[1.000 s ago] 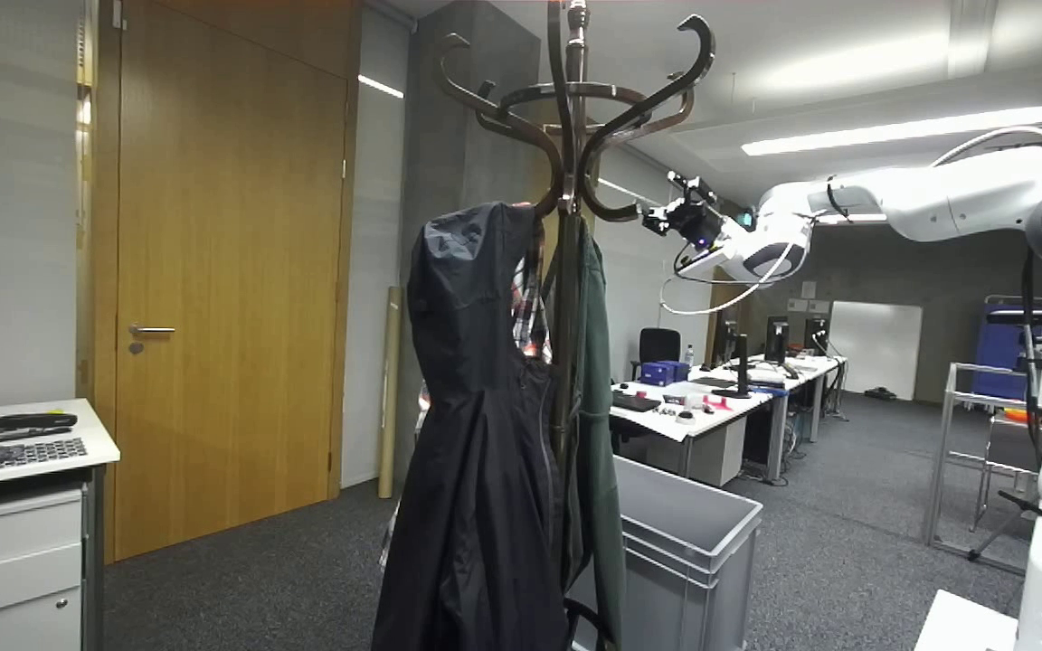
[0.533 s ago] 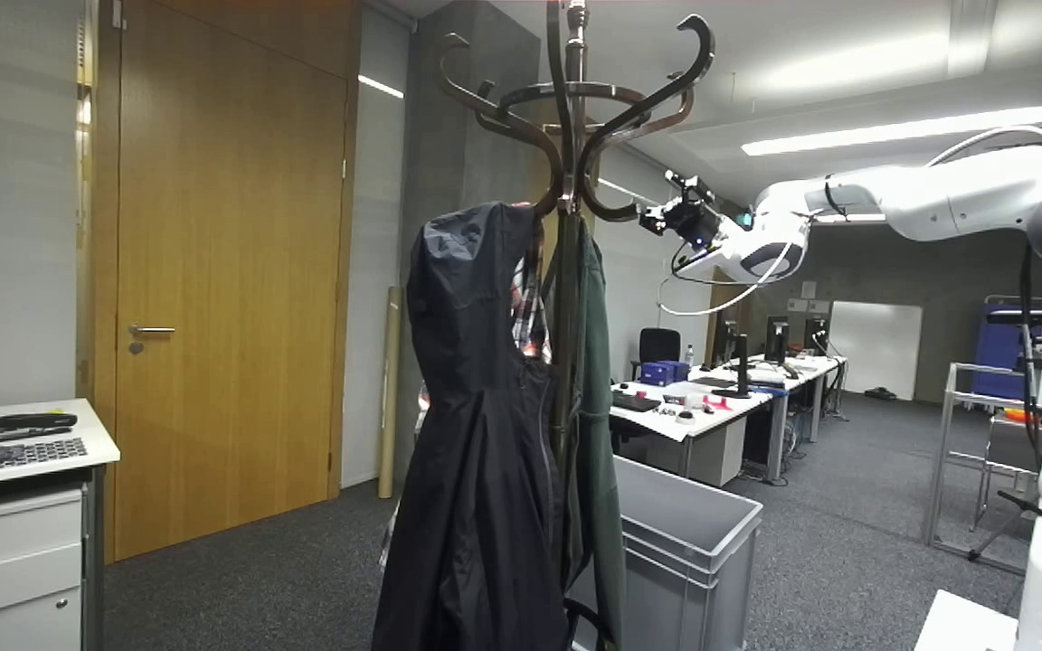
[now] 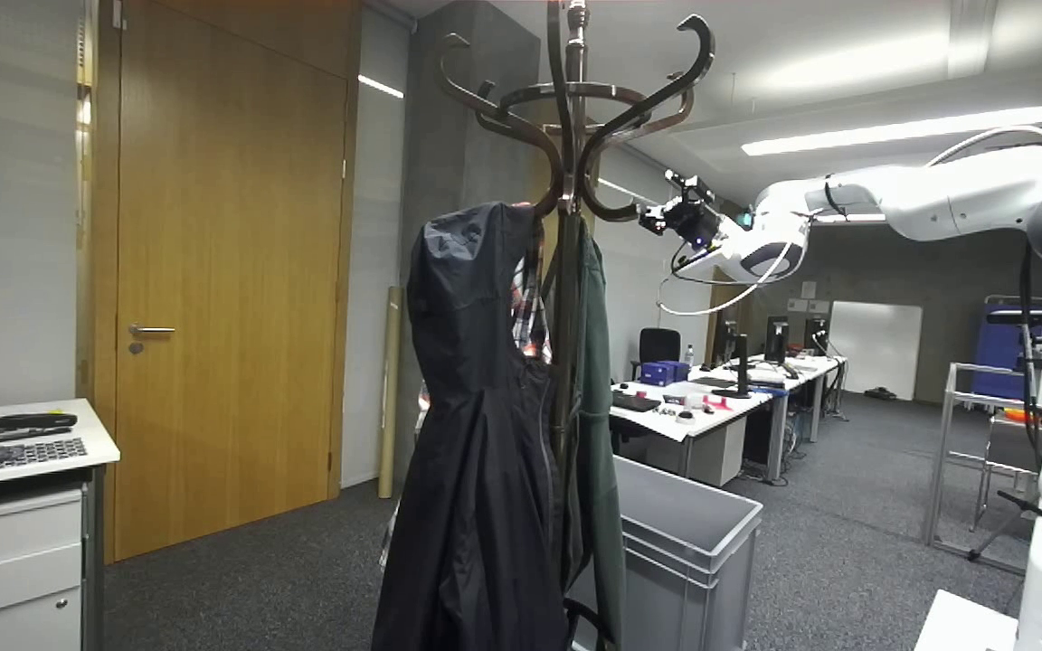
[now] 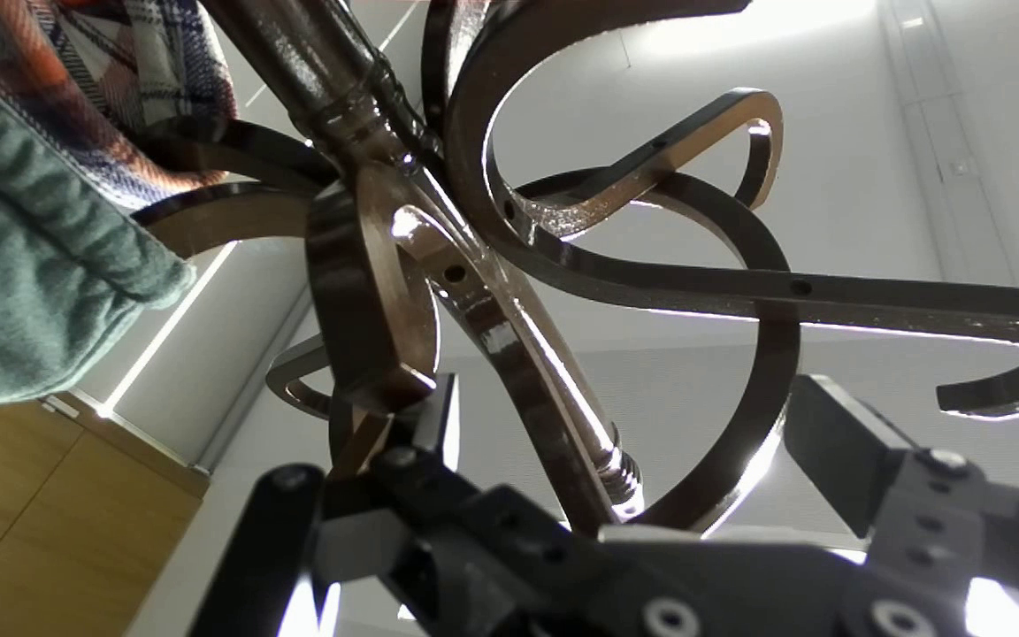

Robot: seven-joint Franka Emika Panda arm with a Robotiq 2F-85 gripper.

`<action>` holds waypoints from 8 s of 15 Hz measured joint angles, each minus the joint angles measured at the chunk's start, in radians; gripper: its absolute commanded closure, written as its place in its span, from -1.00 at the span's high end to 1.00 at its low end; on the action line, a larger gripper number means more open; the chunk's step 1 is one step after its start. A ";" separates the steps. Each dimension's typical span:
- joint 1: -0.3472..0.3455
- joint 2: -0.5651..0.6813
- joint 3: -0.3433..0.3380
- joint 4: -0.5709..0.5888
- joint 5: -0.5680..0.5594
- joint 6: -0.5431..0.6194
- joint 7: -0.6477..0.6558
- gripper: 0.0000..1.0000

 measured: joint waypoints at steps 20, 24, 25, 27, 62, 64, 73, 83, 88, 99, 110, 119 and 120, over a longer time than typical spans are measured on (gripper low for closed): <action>-0.001 0.000 -0.002 -0.001 0.001 -0.001 -0.010 1.00; -0.002 -0.001 -0.007 -0.002 0.004 -0.005 -0.036 1.00; -0.002 -0.002 -0.010 -0.002 0.006 -0.007 -0.045 1.00; -0.003 -0.005 -0.015 -0.002 0.013 -0.012 -0.061 1.00; -0.029 -0.052 -0.080 -0.059 0.093 -0.255 -0.241 1.00; -0.029 -0.052 -0.080 -0.059 0.093 -0.255 -0.241 1.00; -0.029 -0.051 -0.079 -0.059 0.085 -0.255 -0.241 1.00; -0.033 -0.046 -0.085 0.075 -0.009 -0.256 -0.405 1.00; -0.048 -0.024 -0.107 0.135 -0.019 -0.264 -0.459 1.00; -0.081 0.096 -0.154 0.299 -0.015 -0.316 -0.485 1.00; -0.075 0.299 -0.094 0.598 -0.009 -0.316 -0.484 1.00; -0.073 0.335 -0.058 0.729 -0.008 -0.328 -0.450 1.00; -0.073 0.335 -0.058 0.735 -0.008 -0.331 -0.446 1.00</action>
